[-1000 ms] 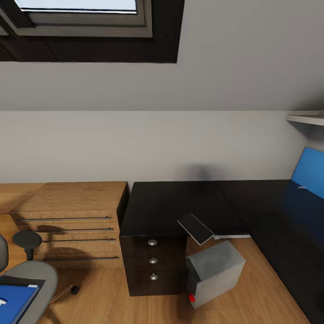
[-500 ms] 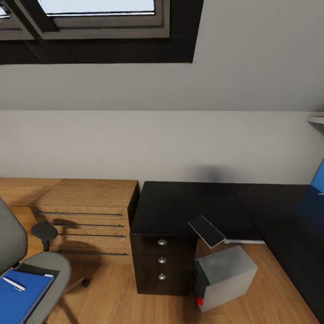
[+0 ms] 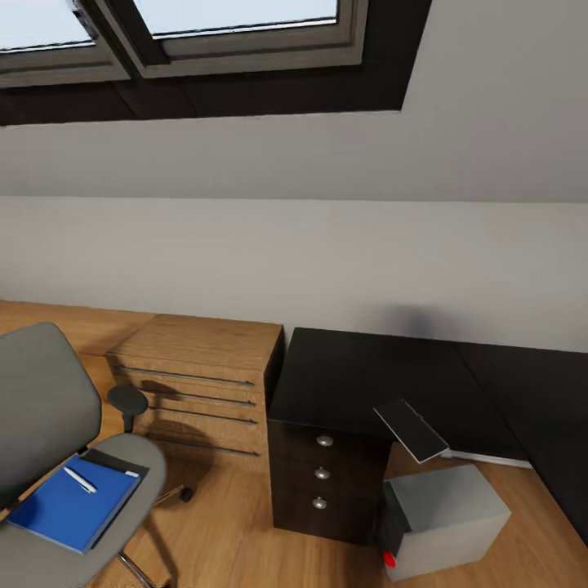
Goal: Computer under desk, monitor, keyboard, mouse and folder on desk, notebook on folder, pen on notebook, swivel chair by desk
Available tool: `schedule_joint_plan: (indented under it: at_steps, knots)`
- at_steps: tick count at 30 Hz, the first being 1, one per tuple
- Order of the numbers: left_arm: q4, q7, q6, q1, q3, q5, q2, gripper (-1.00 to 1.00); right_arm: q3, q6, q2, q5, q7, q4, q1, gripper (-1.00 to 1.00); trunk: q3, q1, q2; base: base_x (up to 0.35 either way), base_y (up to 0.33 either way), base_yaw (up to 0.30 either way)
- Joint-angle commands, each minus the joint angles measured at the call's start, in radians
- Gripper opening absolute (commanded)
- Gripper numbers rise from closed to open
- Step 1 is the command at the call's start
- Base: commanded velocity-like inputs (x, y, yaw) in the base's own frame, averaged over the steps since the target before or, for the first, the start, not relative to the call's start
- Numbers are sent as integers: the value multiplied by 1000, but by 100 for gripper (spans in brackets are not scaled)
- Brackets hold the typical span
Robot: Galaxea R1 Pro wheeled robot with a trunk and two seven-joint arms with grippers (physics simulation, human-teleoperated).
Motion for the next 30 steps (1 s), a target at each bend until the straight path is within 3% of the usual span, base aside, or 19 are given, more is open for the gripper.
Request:
schedule_joint_plan:
  at_steps: [1, 4, 8, 11, 30]
  knots:
    - [1, 7, -7, -1, -7, 7, 3, 100, 11, -3, 0, -7, -4, 0, -1, 100, -2, 0, -1, 0, 0, 277]
    - [1, 8, -19, -1, -6, 8, 4, 100, 13, -3, 2, -7, -4, 2, 0, 100, -3, 0, -1, 0, 0, 277]
    - [25, 8, -180, -1, -6, 9, 3, 100, 15, -4, 2, -7, -4, 2, 0, 100, -5, 0, -1, 0, 0, 277]
    - [46, 8, -236, -1, -7, 8, 1, 100, 15, -4, 2, -7, -4, 2, -1, 100, -7, 0, -1, 0, 0, 277]
    - [57, 8, -265, -1, -7, 8, 0, 100, 16, -3, 4, -7, -4, 4, 0, 100, -17, 0, -1, 0, 0, 277]
